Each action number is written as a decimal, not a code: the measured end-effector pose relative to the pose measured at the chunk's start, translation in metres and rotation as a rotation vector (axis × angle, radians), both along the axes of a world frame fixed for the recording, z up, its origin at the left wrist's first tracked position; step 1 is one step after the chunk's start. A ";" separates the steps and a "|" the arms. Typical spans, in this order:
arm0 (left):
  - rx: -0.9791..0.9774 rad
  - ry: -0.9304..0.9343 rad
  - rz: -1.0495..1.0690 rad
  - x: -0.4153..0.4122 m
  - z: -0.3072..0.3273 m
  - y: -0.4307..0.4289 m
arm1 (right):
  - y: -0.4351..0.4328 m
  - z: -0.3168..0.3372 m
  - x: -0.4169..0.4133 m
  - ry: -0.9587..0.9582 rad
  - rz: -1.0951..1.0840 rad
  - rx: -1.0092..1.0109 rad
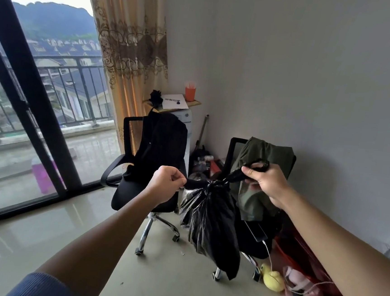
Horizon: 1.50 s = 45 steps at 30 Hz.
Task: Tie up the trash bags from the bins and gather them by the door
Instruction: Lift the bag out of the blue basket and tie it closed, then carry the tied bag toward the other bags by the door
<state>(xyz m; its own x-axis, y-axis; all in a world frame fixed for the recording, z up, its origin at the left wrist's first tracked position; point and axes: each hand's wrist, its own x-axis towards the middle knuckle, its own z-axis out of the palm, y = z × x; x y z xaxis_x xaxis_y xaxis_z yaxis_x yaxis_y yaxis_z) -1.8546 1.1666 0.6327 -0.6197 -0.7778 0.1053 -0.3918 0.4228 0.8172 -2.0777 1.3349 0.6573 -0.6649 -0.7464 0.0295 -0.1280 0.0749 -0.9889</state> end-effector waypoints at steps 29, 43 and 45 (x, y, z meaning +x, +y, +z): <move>-0.408 -0.712 -0.931 -0.119 -0.043 0.328 | 0.411 -0.081 0.062 0.389 0.090 1.761; -0.498 -0.680 -1.565 -0.191 -0.077 0.757 | 0.857 -0.115 0.145 0.058 -0.662 1.727; -0.557 -0.669 -1.647 -0.206 -0.083 0.819 | 0.909 -0.121 0.160 -0.015 -0.862 1.661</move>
